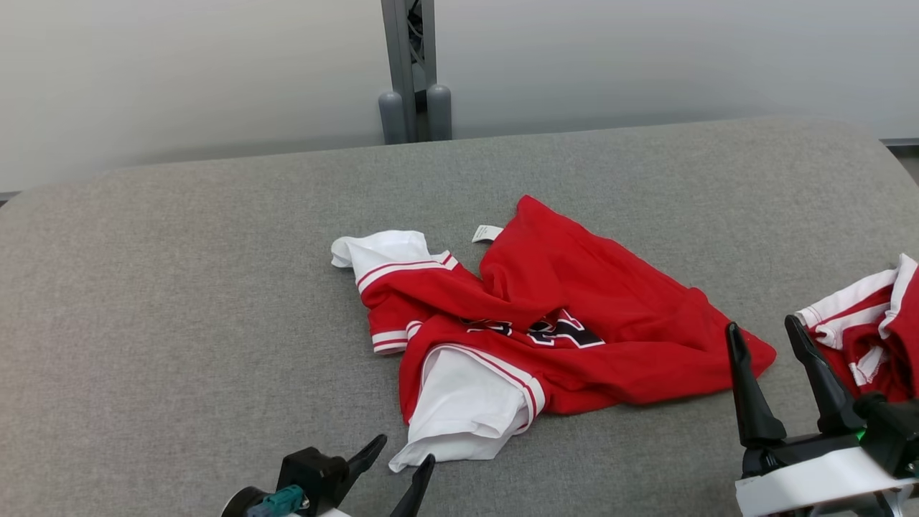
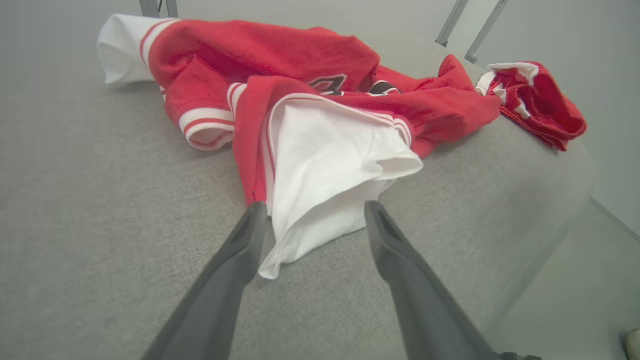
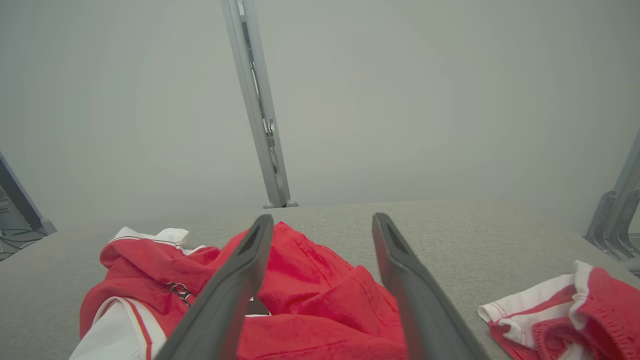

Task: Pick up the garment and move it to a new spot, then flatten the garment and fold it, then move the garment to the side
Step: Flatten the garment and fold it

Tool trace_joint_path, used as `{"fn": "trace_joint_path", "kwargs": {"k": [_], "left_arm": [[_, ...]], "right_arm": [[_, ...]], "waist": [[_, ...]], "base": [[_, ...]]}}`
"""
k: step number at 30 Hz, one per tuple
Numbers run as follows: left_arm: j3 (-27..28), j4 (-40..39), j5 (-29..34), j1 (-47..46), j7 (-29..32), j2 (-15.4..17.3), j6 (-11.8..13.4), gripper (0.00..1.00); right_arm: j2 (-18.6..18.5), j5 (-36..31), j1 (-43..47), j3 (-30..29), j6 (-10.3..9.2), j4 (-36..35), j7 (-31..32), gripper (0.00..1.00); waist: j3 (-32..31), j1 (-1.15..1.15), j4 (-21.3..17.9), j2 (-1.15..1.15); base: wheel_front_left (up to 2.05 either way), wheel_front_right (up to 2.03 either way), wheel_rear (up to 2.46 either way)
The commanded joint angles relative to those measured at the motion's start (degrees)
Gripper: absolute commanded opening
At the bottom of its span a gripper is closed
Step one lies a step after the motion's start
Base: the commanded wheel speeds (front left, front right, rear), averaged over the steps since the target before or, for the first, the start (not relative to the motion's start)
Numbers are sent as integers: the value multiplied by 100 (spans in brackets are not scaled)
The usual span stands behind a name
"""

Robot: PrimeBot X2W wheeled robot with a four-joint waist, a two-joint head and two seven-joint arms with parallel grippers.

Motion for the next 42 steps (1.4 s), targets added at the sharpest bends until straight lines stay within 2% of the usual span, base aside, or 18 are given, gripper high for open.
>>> {"fn": "trace_joint_path", "kwargs": {"k": [1, 10, 11, 12, 19, 27, 32, 36, 41, 42], "left_arm": [[11, 124, -22, -132, 21, 42, -47, 100], [-85, 1279, -63, -616, 124, -57, -223, 100], [-94, 1362, -75, -642, 135, -66, -227, 79], [-65, 1502, -80, -685, 111, -56, -202, 0], [218, 1537, -4, -802, -199, 105, 87, 0], [863, 1176, 184, -1062, -637, 549, 715, 0], [1230, 1008, 146, -1047, -689, 818, 992, 0], [1318, 952, 20, -815, -594, 833, 1077, 0], [1327, 987, -283, -507, -428, 689, 1042, 0], [1327, 1017, -346, -453, -419, 636, 1035, 6]], "right_arm": [[-26, -12, -74, 8, -2, -25, -32, 100], [-27, 37, -237, 34, -2, 72, -124, 100], [-27, 38, -248, 16, -2, 88, -118, 100], [-26, 55, -269, -19, -2, 101, -160, 100], [-26, 115, -296, -136, -2, 144, -235, 100], [-27, 114, -422, -171, -2, 222, -260, 100], [-27, 74, -484, -200, -2, 291, -265, 100], [-27, 63, -473, -243, -2, 329, -226, 100], [-27, 112, -480, -338, -2, 366, -213, 100], [-27, 136, -487, -372, -2, 373, -219, 100]], "waist": [[63, 0, -33, 0], [329, 0, -299, 0], [343, 0, -333, 0], [376, 0, -378, 0], [404, 0, -338, 0], [400, 0, -190, 0], [404, 0, -124, 0], [431, 0, -111, 0], [506, 0, -100, 0], [517, 0, -91, 0]], "base": [[0, 0, 0], [0, 0, 0], [0, 0, 0], [0, 0, 0], [0, 0, 0], [0, 0, 0], [0, 0, 0], [0, 0, 0], [0, 0, 0], [0, 0, 0]]}}
